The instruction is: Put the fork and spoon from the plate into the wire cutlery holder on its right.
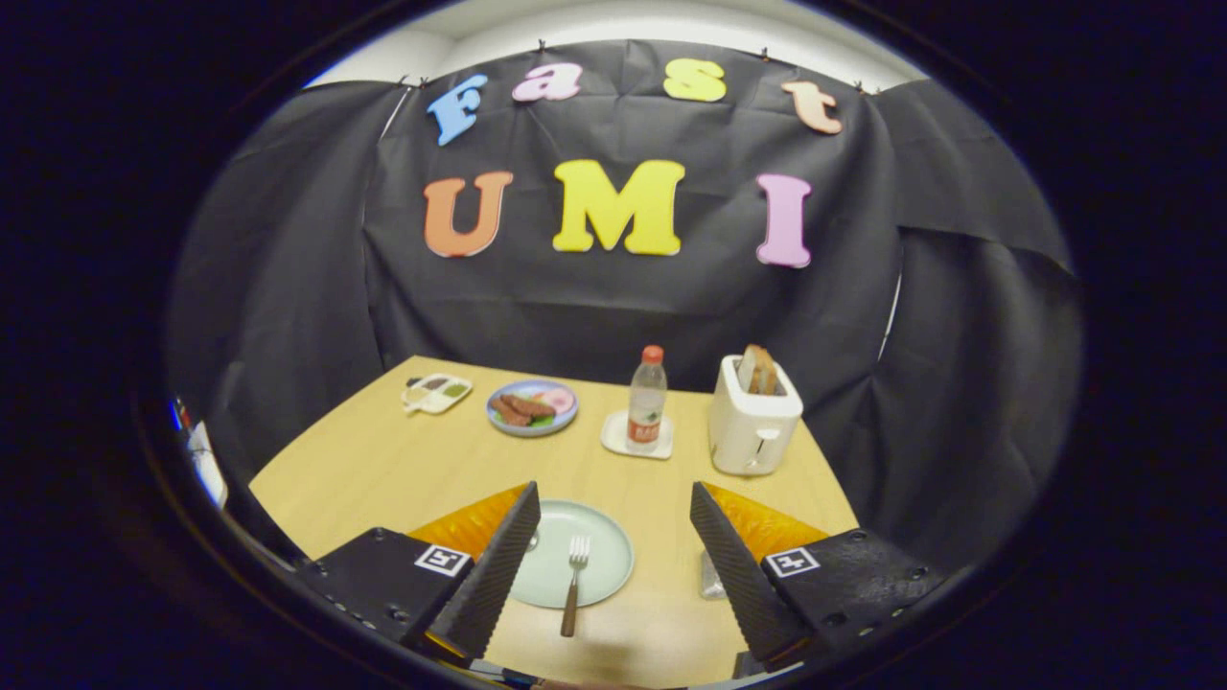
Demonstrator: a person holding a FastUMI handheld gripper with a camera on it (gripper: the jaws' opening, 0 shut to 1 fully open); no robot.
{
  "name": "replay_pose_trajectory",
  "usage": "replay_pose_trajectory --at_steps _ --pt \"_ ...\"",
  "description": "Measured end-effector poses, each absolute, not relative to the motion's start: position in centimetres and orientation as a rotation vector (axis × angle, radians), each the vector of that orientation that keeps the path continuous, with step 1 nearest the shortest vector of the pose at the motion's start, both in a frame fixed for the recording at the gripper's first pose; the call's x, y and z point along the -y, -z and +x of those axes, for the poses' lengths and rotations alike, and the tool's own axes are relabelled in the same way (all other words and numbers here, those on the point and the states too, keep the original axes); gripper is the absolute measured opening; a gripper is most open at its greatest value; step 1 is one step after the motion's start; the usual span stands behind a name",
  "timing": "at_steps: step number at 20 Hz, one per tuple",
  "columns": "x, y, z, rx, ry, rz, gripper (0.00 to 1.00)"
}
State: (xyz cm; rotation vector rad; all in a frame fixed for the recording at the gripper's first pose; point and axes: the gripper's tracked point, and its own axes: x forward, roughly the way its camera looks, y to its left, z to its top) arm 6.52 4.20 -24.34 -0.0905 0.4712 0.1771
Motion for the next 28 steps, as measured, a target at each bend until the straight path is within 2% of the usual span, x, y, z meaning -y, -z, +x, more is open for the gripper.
replay_pose_trajectory --at_steps 8,16,20,21,25,27,28 --pt "-6.5 38.1 7.6 -0.726 -0.166 -0.143 0.93" --pt "-7.7 43.9 8.1 -0.822 -0.101 -0.056 0.88" --pt "-8.2 45.1 8.6 -0.832 -0.072 -0.050 0.68" --pt "-8.3 45.6 8.6 -0.849 -0.067 -0.044 0.67" --pt "-8.0 46.5 8.8 -0.860 -0.030 -0.046 0.30" --pt "-8.0 46.7 8.6 -0.870 -0.023 -0.043 0.30" --pt "-7.9 47.0 8.5 -0.878 -0.020 -0.046 0.24"
